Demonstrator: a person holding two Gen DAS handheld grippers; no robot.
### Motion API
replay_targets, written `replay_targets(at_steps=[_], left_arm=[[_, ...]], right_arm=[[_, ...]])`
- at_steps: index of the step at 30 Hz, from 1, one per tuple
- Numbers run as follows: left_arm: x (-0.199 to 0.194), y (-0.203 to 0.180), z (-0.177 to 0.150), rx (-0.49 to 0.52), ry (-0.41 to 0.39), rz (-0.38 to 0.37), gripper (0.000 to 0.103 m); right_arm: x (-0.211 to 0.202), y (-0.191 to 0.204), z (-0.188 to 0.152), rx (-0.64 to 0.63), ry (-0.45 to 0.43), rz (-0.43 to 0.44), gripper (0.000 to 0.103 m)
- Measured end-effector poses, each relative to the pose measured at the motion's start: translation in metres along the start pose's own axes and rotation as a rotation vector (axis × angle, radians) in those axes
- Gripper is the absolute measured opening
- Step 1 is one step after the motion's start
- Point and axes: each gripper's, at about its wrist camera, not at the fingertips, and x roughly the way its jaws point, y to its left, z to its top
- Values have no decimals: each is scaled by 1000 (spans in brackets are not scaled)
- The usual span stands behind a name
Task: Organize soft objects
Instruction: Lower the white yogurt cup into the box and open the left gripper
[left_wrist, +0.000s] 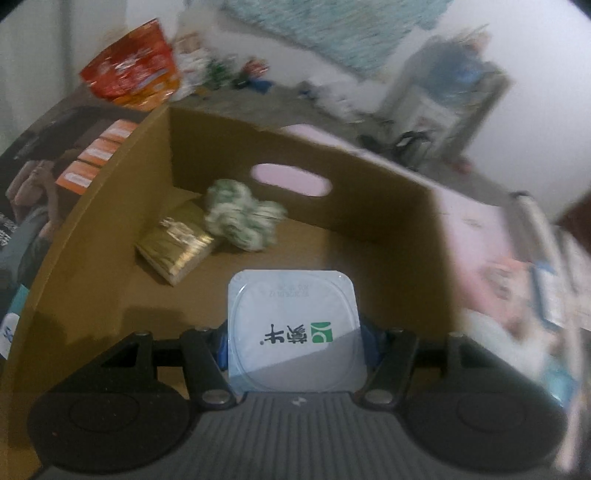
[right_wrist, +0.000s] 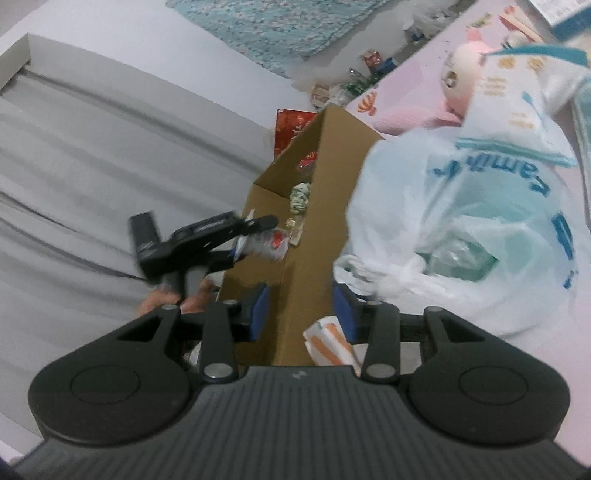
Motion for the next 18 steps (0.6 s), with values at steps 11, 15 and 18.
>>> replay_targets(at_steps=[11, 15, 18], left_arm=[[74, 7, 31, 8, 21, 101, 63], [72, -1, 36, 71, -52, 104, 61], [72, -4, 36, 79, -78, 105, 61]], right_arm=[[-19, -40, 1, 76, -39, -52, 43], [-20, -48, -2, 90, -30, -66, 43], [-19, -52, -5, 98, -21, -70, 43]])
